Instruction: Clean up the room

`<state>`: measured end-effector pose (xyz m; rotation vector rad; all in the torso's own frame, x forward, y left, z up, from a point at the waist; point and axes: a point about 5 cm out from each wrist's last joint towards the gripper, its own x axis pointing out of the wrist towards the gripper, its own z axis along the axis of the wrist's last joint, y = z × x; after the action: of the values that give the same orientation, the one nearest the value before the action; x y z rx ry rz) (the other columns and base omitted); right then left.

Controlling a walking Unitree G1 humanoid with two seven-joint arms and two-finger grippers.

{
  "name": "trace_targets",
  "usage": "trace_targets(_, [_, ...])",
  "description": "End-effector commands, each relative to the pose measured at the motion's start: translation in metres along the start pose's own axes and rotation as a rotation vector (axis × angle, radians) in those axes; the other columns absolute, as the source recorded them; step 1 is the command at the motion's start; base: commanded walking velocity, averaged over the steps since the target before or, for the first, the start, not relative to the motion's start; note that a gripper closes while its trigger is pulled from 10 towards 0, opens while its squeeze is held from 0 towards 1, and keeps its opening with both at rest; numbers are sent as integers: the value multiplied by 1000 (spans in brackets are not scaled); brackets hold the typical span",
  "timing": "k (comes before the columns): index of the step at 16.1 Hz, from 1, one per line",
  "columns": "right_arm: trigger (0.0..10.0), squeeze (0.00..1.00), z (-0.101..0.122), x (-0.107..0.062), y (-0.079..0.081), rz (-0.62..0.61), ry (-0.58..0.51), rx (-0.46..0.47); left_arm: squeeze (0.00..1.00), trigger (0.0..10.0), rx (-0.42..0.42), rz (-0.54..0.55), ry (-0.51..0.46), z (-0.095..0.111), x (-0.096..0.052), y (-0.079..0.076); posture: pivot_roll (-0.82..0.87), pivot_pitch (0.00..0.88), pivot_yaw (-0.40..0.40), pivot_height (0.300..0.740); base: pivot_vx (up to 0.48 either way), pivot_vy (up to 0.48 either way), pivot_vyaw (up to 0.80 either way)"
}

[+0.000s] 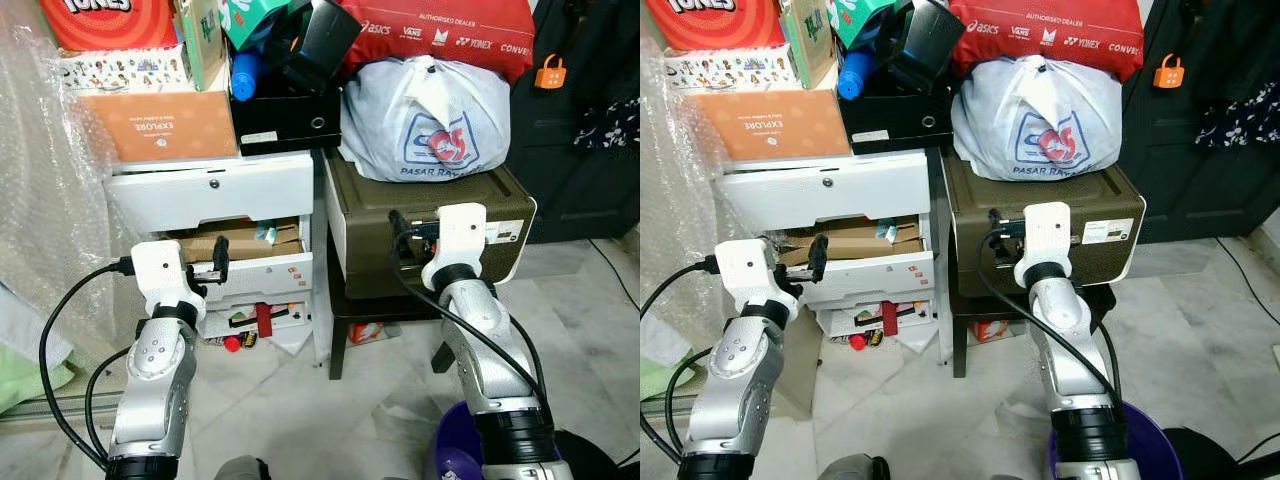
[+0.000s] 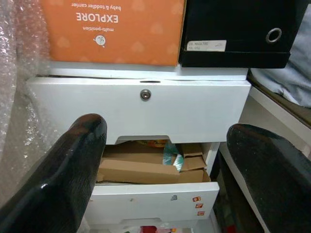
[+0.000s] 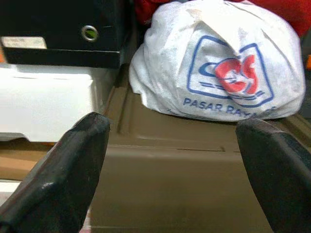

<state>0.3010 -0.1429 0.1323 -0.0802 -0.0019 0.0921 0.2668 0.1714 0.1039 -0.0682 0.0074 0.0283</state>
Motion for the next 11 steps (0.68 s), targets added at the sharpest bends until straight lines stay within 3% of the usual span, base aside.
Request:
trace_targets(1, [10000, 0, 2, -1, -1, 6, -11, 16, 0, 10000, 5, -33, -5, 1, 0, -2, -151, 0, 4, 740, 0, 0, 0])
trace_targets(3, [10000, 0, 1, -1, -1, 9, -7, 44, 0, 10000, -1, -48, -11, 2, 0, -3, -153, 0, 5, 740, 0, 0, 0])
trace_targets(11, [10000, 0, 3, -1, 0, 14, -21, 69, 0, 10000, -8, -79, -19, 4, 0, -6, -154, 0, 7, 740, 357, 0, 0])
